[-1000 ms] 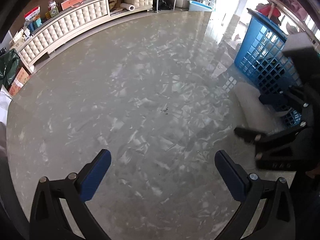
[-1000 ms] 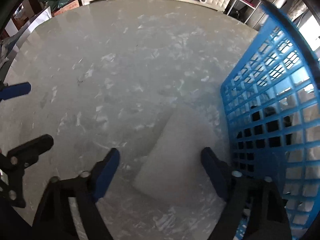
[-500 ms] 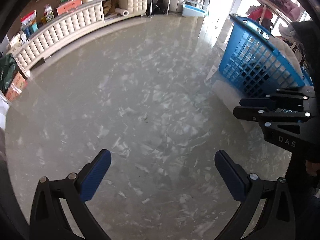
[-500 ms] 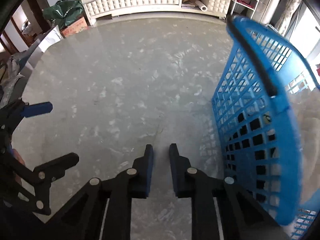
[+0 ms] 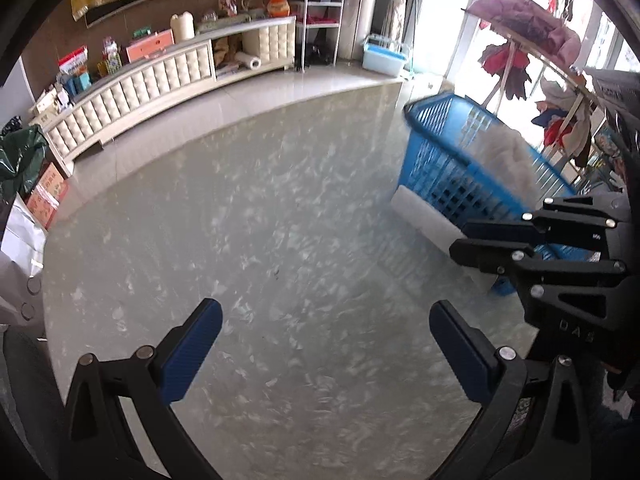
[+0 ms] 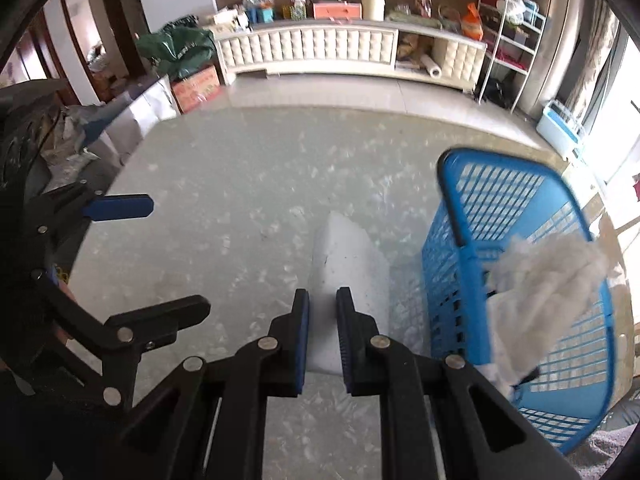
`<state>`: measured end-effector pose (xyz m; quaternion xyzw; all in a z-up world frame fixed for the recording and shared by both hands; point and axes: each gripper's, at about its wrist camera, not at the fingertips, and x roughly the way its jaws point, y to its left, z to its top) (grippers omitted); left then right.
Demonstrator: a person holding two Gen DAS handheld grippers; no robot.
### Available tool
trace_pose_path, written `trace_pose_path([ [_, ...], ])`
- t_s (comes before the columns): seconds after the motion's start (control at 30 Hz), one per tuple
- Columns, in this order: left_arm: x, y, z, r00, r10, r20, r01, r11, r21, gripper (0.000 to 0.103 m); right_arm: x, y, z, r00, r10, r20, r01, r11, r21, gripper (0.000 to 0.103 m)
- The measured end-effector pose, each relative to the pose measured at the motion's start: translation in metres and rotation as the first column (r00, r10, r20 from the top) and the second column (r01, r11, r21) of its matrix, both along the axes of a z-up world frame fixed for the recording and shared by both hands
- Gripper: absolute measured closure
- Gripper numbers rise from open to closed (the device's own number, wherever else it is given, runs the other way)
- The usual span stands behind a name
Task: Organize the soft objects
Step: 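Carry the foam block into the basket and open the right tool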
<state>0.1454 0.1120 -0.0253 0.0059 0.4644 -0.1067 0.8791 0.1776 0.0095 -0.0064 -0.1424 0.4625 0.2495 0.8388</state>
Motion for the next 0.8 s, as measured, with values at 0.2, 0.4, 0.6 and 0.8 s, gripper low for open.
trace_pose_path([
  [0.2, -0.003, -0.018, 0.046, 0.996, -0.005, 0.086, 0.005, 1.0, 0.0, 0.0, -0.01, -0.028, 0.048, 0.996, 0.005, 0.09, -0.009, 0.999, 0.049, 0.091],
  [0.4, 0.003, -0.046, 0.077, 0.99, -0.024, 0.136, 0.028, 0.999, -0.027, 0.0, -0.004, -0.058, 0.06, 0.987, -0.017, 0.163, 0.007, 0.998, 0.059, 0.091],
  [0.6, 0.021, -0.081, 0.075, 0.989, -0.058, 0.135, 0.061, 0.998, -0.016, 0.0, -0.002, -0.088, 0.053, 0.983, -0.074, 0.17, 0.065, 0.996, 0.054, 0.091],
  [0.8, 0.035, -0.112, 0.061, 0.989, -0.096, 0.113, 0.099, 0.995, -0.016, 0.0, 0.001, -0.116, 0.038, 0.98, -0.125, 0.156, 0.122, 0.992, 0.024, 0.091],
])
